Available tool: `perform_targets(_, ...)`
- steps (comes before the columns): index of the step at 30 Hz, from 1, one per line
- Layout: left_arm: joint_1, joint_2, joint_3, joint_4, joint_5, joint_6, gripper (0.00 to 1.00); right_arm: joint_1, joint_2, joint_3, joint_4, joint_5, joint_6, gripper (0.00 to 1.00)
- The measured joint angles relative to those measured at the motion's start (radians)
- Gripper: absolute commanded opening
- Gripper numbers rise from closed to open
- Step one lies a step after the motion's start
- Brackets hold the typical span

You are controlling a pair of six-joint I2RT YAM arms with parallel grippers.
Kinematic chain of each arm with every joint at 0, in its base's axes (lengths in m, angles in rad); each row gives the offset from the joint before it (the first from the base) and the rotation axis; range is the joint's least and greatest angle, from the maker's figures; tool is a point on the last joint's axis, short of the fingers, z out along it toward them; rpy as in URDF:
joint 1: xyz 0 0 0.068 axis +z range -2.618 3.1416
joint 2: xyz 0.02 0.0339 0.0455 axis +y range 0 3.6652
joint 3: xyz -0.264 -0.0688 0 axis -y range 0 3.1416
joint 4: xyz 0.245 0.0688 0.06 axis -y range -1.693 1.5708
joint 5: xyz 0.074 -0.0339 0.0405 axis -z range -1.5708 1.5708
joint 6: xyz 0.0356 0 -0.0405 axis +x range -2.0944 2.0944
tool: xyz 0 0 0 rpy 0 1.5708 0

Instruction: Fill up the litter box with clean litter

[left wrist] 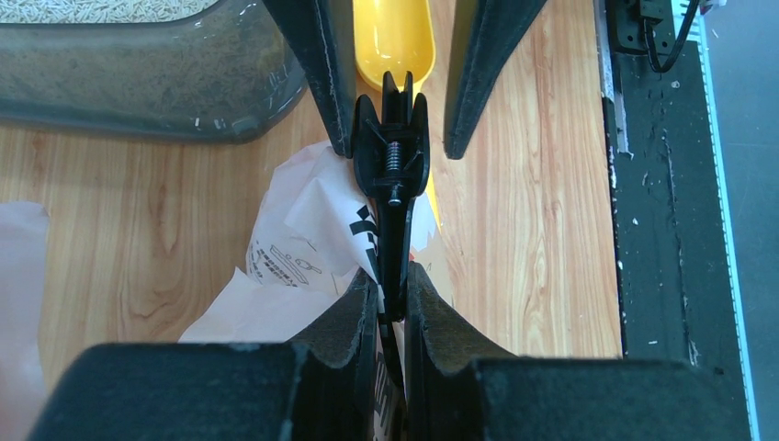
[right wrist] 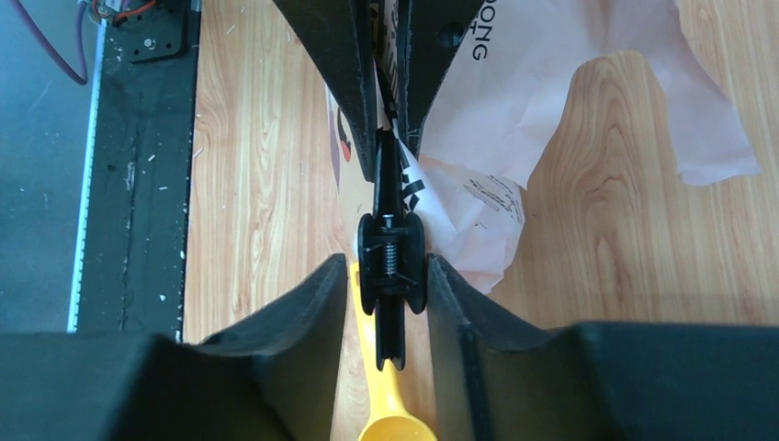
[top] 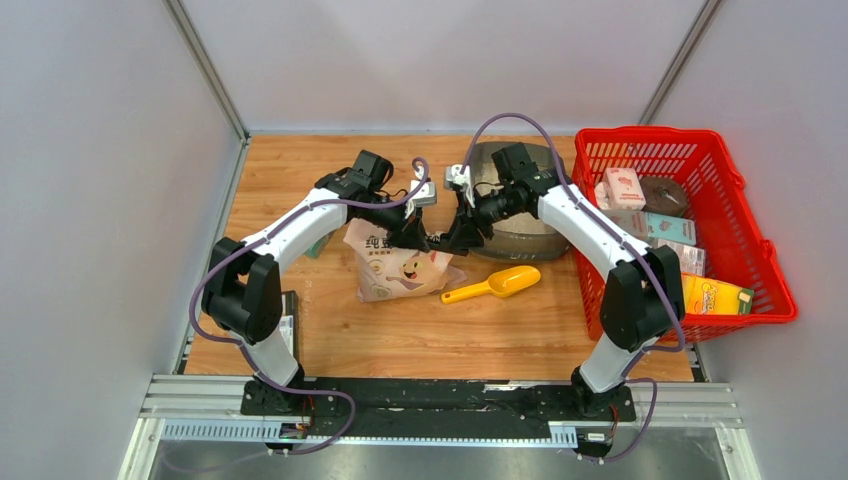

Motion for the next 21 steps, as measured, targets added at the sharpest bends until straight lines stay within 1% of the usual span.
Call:
perform_targets(1,0.0,0.0,0.0,0.001,0.0,-0.003,0.17,0.001,0.0,0.002,0.0,0.005,0.003,0.28)
perform_targets(2,0.0,0.0,0.0,0.001,0.0,-0.006,0.22,0.001,0.0,0.002,0.001,0.012,0.006,0.14)
perform_targets(3,0.0,0.001,0.0,0.001,0.0,-0.01,0.27,0.001,0.0,0.002,0.005,0.019,0.01,0.07)
perform_targets(4,0.0,0.001,0.0,0.002,-0.003,-0.012,0.35,0.001,0.0,0.003,0.006,0.021,0.01,0.01)
perform_targets(6,0.001,0.001,0.0,0.004,-0.008,-0.021,0.44,0.002,0.0,0.004,0.007,0.026,0.021,0.0)
perform_targets(7,0.001,0.001,0.0,0.007,-0.009,-0.021,0.52,0.003,0.0,0.004,0.005,0.027,0.029,0.0)
perform_targets(8,0.001,0.001,0.001,0.012,-0.01,-0.023,0.54,0.004,0.0,0.004,0.005,0.029,0.033,0.0)
perform_targets(10,0.003,0.001,0.002,0.013,-0.011,-0.025,0.55,0.004,0.0,0.004,0.005,0.031,0.038,0.0)
perform_targets(14,0.01,0.001,0.002,0.008,-0.006,-0.016,0.55,-0.007,-0.01,0.005,-0.009,0.032,0.03,0.0)
perform_targets(18,0.016,0.001,0.002,-0.02,-0.003,0.019,0.5,-0.051,-0.028,0.034,-0.086,0.032,-0.021,0.0)
perform_targets(19,0.017,0.001,0.002,-0.026,-0.003,0.026,0.47,-0.064,-0.033,0.045,-0.106,0.034,-0.037,0.0)
perform_targets(21,0.017,0.001,0.002,-0.029,-0.003,0.035,0.43,-0.084,-0.045,0.068,-0.146,0.038,-0.079,0.0)
